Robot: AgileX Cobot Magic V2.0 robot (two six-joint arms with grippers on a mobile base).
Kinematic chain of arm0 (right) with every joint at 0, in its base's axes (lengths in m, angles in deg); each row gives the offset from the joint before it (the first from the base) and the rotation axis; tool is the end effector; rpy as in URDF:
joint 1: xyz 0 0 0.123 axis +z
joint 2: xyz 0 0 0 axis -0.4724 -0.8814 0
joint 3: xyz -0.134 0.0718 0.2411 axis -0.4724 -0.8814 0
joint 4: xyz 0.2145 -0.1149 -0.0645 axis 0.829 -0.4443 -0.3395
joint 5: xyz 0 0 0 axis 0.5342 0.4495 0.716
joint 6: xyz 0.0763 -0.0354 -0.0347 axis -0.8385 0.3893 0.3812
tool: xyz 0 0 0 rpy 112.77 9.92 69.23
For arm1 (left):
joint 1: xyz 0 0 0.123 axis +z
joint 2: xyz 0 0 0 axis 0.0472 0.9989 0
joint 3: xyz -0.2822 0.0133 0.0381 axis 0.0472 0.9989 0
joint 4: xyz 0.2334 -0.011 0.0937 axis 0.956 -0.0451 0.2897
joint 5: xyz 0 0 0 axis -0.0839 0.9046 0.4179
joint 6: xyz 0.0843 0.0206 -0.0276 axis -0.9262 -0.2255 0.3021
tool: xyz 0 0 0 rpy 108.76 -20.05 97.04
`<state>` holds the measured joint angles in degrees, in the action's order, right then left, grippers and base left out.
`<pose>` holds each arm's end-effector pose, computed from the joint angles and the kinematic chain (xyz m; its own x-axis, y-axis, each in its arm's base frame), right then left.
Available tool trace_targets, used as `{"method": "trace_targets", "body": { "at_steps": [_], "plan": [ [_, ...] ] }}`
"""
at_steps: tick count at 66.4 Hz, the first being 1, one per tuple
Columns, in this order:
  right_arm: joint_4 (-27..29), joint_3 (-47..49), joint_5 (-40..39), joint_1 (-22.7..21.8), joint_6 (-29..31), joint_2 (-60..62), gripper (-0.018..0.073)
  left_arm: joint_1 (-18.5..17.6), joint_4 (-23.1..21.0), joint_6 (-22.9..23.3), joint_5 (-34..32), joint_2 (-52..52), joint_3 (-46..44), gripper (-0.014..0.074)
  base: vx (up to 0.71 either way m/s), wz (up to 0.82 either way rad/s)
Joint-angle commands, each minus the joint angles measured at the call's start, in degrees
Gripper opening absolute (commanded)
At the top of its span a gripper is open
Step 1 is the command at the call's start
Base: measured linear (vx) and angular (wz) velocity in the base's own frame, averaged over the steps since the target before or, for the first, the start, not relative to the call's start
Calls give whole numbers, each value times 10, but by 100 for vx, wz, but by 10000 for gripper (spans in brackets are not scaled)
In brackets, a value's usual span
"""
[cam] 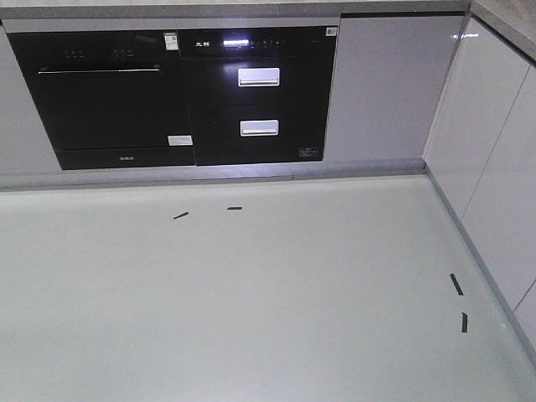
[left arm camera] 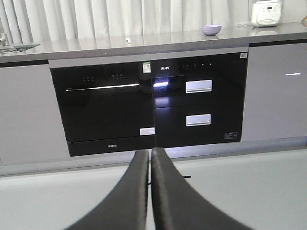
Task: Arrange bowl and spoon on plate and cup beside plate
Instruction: 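Drive the base toward the kitchen counter with both arms stowed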
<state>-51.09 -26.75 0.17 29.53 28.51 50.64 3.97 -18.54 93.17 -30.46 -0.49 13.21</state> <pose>0.0568 0.0012 0.1977 -0.0015 -0.0266 -0.9996 -0.0214 0.9994 -0.0265 0.0566 0.0028 0.1932 -0.0583 -0.0154 -0.9982 -0.0397 0.9991 -0.0131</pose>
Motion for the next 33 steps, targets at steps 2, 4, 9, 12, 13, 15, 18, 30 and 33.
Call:
{"method": "trace_targets", "body": {
  "at_steps": [2, 4, 9, 12, 13, 15, 18, 30, 33],
  "plan": [
    [-2, -2, -42, 1, 0, 6, -3, 1, 0, 7, -38, -3, -5, -6, 0, 0],
    [-2, -2, -42, 1, 0, 6, -3, 1, 0, 7, -38, -3, -5, -6, 0, 0],
    [-2, -2, -42, 1, 0, 6, -3, 1, 0, 7, -38, -3, -5, -6, 0, 0],
    [-2, -2, -42, 1, 0, 6, -3, 1, 0, 7, -38, -3, -5, -6, 0, 0],
    [-2, -2, -42, 1, 0, 6, -3, 1, 0, 7, -38, -3, -5, -6, 0, 0],
    [-2, -2, -42, 1, 0, 6, -3, 1, 0, 7, -38, -3, -5, -6, 0, 0],
    [-2, -2, -42, 1, 0, 6, -3, 1, 0, 7, -38, -3, -5, -6, 0, 0],
    [-2, -2, -42, 1, 0, 6, -3, 1, 0, 7, -38, -3, -5, -6, 0, 0],
    [-2, -2, -42, 1, 0, 6, -3, 1, 0, 7, -38, -3, -5, -6, 0, 0]
  ]
}}
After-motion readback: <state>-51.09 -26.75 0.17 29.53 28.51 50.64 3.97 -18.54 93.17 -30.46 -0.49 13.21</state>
